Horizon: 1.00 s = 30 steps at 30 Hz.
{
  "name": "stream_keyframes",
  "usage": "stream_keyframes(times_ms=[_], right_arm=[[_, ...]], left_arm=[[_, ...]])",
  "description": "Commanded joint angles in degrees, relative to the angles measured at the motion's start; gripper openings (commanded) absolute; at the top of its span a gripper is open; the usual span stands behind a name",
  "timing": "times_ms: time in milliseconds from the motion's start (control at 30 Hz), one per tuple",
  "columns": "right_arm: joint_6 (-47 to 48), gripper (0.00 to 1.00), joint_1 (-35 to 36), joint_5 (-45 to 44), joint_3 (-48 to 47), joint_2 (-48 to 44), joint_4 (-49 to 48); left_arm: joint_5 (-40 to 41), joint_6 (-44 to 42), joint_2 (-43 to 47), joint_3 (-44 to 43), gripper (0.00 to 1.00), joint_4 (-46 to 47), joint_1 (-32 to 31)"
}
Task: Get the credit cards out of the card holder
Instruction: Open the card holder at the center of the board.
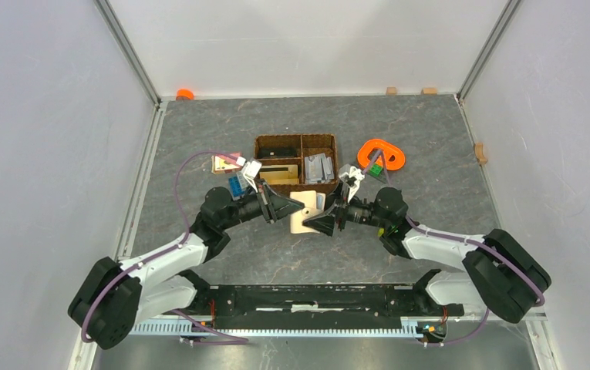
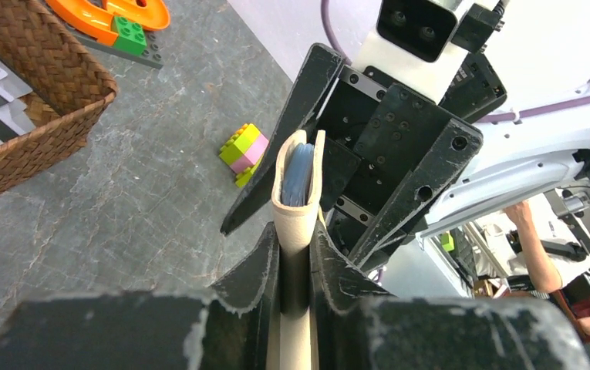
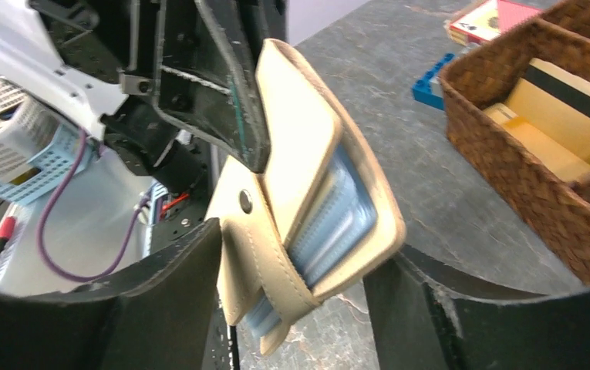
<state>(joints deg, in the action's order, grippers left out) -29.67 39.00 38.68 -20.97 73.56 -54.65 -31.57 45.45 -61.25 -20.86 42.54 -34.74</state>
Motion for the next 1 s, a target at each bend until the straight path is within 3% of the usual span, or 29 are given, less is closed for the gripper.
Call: stream_keyframes(times_ms=[0,200,533,833,967], right_arm=[[5.89,0.73,0.24,-9.10,-1.62,-3.01,7.83],[9.09,0.85,1.52,-21.07,-1.36,-6.36,14.70],[13.63,0.85,9.61,-32.98,-2.14,-6.85,15.87],[15.19,0.84,12.78,-40.28,-1.27,-6.58,14.61],[16.16,0.82,12.99,-45.55,-3.02,-6.08,19.29]], left_arm=[[3.45,-1.70,2.81,0.00,0.06,-1.75,-0.11],[10.70,-4.37,4.69,-0.71,0.02,-9.89,-0.41],[15.57,-5.72,3.61,-1.70,0.02,-12.49,-3.61],[18.01,-8.19,1.19,-3.57,0.02,-12.66,-8.98],[20.08,-8.61,4.12,-2.92,0.02,-14.01,-9.02]])
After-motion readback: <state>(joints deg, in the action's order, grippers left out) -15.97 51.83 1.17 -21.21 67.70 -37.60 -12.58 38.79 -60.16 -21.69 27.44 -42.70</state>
